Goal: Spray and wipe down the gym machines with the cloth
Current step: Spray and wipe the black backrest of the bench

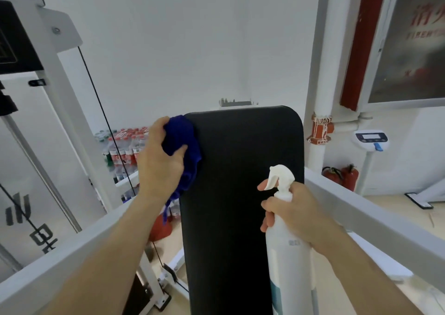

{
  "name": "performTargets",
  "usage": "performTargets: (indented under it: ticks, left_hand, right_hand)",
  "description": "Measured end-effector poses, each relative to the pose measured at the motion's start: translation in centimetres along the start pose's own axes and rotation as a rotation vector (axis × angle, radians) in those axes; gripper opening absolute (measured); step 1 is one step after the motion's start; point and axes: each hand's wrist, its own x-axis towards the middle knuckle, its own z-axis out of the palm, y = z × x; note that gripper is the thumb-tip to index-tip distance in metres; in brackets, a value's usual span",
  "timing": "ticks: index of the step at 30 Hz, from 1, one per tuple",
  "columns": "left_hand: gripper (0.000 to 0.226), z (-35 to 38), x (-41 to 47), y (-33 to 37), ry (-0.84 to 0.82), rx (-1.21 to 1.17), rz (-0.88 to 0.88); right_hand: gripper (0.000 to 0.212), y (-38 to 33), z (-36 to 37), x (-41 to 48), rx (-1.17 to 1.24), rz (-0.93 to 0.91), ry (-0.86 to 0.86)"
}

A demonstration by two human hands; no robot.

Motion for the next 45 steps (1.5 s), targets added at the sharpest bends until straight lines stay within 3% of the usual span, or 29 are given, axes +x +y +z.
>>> performTargets:
  ticks: [5, 8, 10, 13, 16, 20, 22, 24, 28, 31, 33, 36, 38, 40, 42, 45]
  left_hand:
    - [0.036, 1.8, 3.2, 1.3, -0.019, 0.114, 0.302]
    - [0.037, 5.3, 2.1, 2.2, -0.007, 0.159, 0.309]
    - [0.035, 7.8, 1.0, 4.5, 0.002, 0.132, 0.426]
    - [0.053, 11.4, -0.6, 10.3, -0.271, 0.108, 0.706]
    - [0.078, 13.3, -1.2, 12.8, -0.569, 0.170, 0.753]
    - [0.061, 12.1, 0.4, 10.9, -0.492, 0.336, 1.042]
    - [0.058, 10.6, 2.0, 8.2, -0.342, 0.371, 1.009]
    - [0.053, 8.5, 3.8, 5.5, -0.202, 0.333, 0.843]
    - [0.054, 7.8, 3.7, 5.0, -0.183, 0.336, 0.580]
    - [0.055, 9.9, 0.0, 6.0, -0.209, 0.332, 0.725]
    - [0.062, 10.8, -4.1, 4.7, -0.342, 0.352, 0.890]
    - [0.091, 10.1, -9.1, 1.9, -0.618, 0.463, 1.073]
    - [0.100, 9.5, -8.9, 0.9, -0.672, 0.509, 1.146]
    - [0.090, 9.0, -6.7, 1.6, -0.559, 0.489, 1.125]
    - [0.073, 9.1, -3.4, 3.8, -0.390, 0.439, 0.988]
    - [0.053, 10.0, 0.5, 7.7, -0.308, 0.339, 0.765]
  right_hand:
    - [0.021, -0.2, 0.2, 0.9, 0.044, -0.037, -0.036]
    - [0.022, 0.2, -0.4, 1.3, 0.096, -0.048, -0.027]
    - [0.022, 0.6, -1.1, 1.0, 0.151, -0.064, 0.001]
    - [0.009, 1.4, -2.5, 0.4, 0.228, -0.088, 0.095]
    - [0.002, 2.7, -3.7, 0.1, 0.253, -0.065, 0.133]
    - [0.021, 3.4, -4.5, 0.3, 0.261, -0.089, 0.123]
    - [0.023, 3.1, -4.8, 0.3, 0.234, -0.106, 0.104]
    - [0.023, 3.1, -5.1, 0.5, 0.233, -0.123, 0.102]
    - [0.023, 3.1, -5.2, 1.0, 0.252, -0.143, 0.099]
    - [0.024, 3.9, -5.2, 0.7, 0.249, -0.136, 0.101]
    - [0.024, 4.7, -4.9, 0.1, 0.257, -0.121, 0.096]
    - [0.024, 6.7, -4.0, -1.2, 0.279, -0.088, 0.061]
    - [0.023, 8.2, -3.1, -2.2, 0.287, -0.044, 0.027]
    - [0.017, 9.5, -2.3, -3.2, 0.299, 0.001, 0.006]
    - [0.013, 10.6, -1.7, -4.0, 0.315, 0.031, 0.001]
    - [0.024, 11.8, -1.3, -4.5, 0.352, 0.061, -0.017]
